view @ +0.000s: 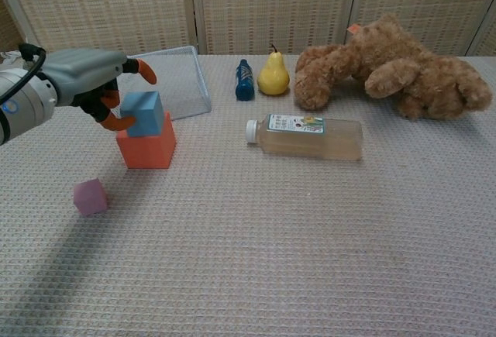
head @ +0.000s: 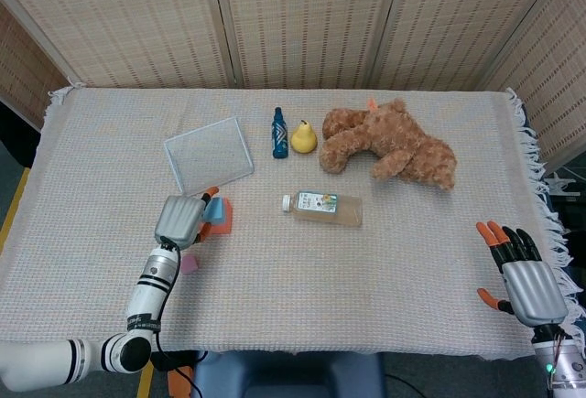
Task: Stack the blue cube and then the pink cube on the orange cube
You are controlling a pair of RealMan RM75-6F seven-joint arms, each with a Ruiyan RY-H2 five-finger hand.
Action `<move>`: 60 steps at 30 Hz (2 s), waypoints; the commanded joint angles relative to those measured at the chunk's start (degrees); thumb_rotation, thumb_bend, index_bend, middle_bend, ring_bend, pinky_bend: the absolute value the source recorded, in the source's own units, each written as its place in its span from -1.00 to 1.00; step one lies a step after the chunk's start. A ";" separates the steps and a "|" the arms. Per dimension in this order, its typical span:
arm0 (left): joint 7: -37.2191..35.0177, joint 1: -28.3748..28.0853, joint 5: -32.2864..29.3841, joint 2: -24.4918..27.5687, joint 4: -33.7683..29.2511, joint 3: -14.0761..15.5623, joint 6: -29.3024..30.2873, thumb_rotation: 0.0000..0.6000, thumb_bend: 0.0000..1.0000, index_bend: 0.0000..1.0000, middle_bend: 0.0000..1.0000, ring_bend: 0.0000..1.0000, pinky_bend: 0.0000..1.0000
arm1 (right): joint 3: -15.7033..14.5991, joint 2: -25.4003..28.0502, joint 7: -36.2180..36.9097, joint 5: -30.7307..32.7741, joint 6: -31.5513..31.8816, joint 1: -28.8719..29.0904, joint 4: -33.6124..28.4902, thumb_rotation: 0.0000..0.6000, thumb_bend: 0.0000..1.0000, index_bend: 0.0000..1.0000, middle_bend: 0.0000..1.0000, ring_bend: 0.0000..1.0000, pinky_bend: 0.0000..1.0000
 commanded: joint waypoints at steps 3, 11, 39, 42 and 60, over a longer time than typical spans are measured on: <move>-6.03 5.67 11.32 4.75 -9.35 6.55 4.69 1.00 -0.27 -0.60 1.00 1.00 1.00 | -0.20 0.28 0.44 -0.08 -0.50 0.11 0.12 1.00 -0.83 -1.00 -1.00 -1.00 -1.00; -17.26 14.86 23.48 8.50 -8.30 17.13 8.49 1.00 -0.28 -0.48 1.00 1.00 1.00 | -0.62 0.52 0.65 -1.32 0.36 -0.27 -0.39 1.00 -0.83 -1.00 -1.00 -1.00 -1.00; -22.84 18.53 17.43 -3.76 8.19 10.48 0.98 1.00 -0.37 -0.48 1.00 1.00 1.00 | -0.91 0.17 -0.16 -1.46 -0.65 0.10 -0.48 1.00 -0.83 -1.00 -1.00 -1.00 -1.00; -21.94 18.63 17.16 -4.74 9.64 9.80 1.26 1.00 -0.38 -0.45 1.00 1.00 1.00 | -0.93 0.21 -0.10 -1.56 -0.55 0.07 -0.50 1.00 -0.83 -1.00 -1.00 -1.00 -1.00; -22.81 20.01 21.90 -5.71 11.75 8.52 4.44 1.00 -0.39 0.38 1.00 1.00 1.00 | -0.87 0.33 -0.01 -1.41 -0.49 0.01 -0.54 1.00 -0.83 -1.00 -1.00 -1.00 -1.00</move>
